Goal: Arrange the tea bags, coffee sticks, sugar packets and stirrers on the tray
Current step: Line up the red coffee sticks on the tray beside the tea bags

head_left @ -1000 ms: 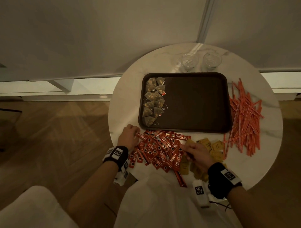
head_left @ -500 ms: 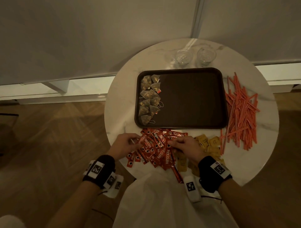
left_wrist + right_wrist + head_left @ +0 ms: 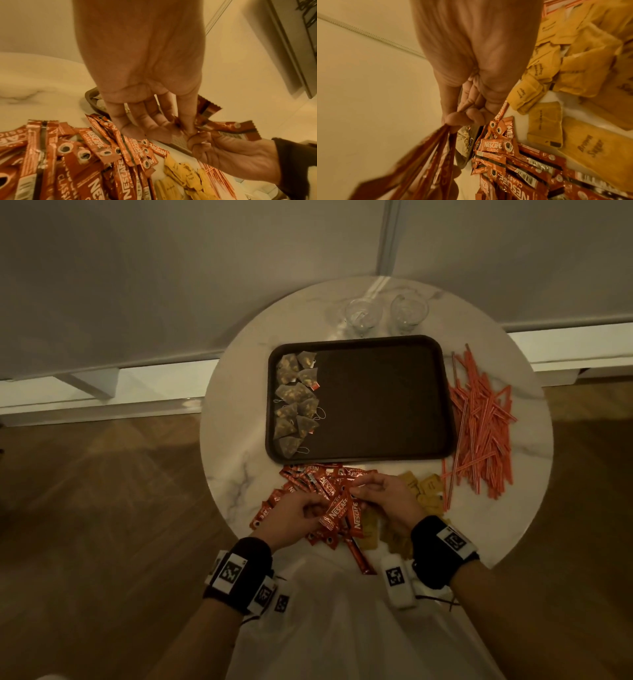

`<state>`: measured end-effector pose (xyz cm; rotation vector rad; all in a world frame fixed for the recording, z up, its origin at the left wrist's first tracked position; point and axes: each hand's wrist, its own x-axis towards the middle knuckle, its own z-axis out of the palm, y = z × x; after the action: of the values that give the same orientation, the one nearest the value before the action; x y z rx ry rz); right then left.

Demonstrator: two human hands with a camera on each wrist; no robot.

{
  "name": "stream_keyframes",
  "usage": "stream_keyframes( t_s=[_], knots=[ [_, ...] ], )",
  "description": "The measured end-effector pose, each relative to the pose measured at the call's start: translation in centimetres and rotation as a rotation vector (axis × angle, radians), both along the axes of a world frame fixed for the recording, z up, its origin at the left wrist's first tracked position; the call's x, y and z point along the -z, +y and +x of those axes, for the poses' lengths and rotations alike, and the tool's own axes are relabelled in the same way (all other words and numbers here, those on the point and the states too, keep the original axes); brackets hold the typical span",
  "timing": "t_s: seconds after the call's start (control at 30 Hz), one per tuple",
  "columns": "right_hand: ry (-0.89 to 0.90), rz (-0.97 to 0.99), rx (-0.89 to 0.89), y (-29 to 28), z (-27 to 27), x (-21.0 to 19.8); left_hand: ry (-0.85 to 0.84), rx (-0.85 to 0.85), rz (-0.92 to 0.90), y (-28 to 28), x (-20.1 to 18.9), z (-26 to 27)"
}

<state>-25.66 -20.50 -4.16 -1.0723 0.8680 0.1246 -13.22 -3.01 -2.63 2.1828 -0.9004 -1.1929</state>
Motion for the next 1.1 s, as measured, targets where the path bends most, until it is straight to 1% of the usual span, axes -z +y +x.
stream_keyframes(
  t_s=[0.2,0.27,0.33,0.4,0.43,0.47,0.53,0.6,0.67,0.87,0.93,1.0,1.1],
  knots=[
    [0.031,0.051,-0.05,0.4,-0.4,0.3,0.178,0.039,-0.048,1.0,0.6,0.2],
    [0.039,0.079,-0.067,0.5,-0.5,0.3,0.257,0.012,-0.025,1.1,0.9,0.3],
    [0.043,0.07,-0.089,0.5,-0.5,0.3,0.352,-0.058,-0.003,1.0,0.6,0.2],
    [0.049,0.031,-0.128,0.5,-0.5,0.3,0.479,-0.2,0.046,0.8,0.5,-0.3],
    [0.049,0.002,-0.154,0.7,-0.5,0.2,0.531,-0.236,0.066,0.7,0.3,-0.5],
    [0.049,-0.033,-0.182,1.0,-0.3,0.2,0.531,-0.207,0.074,0.5,0.1,-0.7],
    [0.038,-0.097,-0.23,1.6,0.0,0.3,0.457,-0.08,0.072,-0.3,0.0,-1.2],
    [0.016,-0.148,-0.222,2.0,0.4,0.2,0.429,-0.046,0.045,-1.1,0.2,-1.6],
    [0.007,-0.189,-0.194,2.0,0.7,0.3,0.477,-0.113,0.009,-1.4,0.5,-1.9],
    [-0.003,-0.225,-0.12,1.5,0.4,0.0,0.732,-0.285,-0.026,-1.3,0.6,-2.8],
    [-0.008,-0.217,-0.126,1.8,0.2,0.1,0.742,-0.292,-0.041,-1.2,0.8,-3.0],
    [0.001,-0.159,-0.157,2.0,0.3,-0.1,0.74,-0.288,-0.075,-0.9,0.9,-2.9],
    [0.019,-0.12,-0.201,2.1,0.4,-0.5,0.768,-0.283,-0.068,-0.4,1.0,-2.8]
  ],
)
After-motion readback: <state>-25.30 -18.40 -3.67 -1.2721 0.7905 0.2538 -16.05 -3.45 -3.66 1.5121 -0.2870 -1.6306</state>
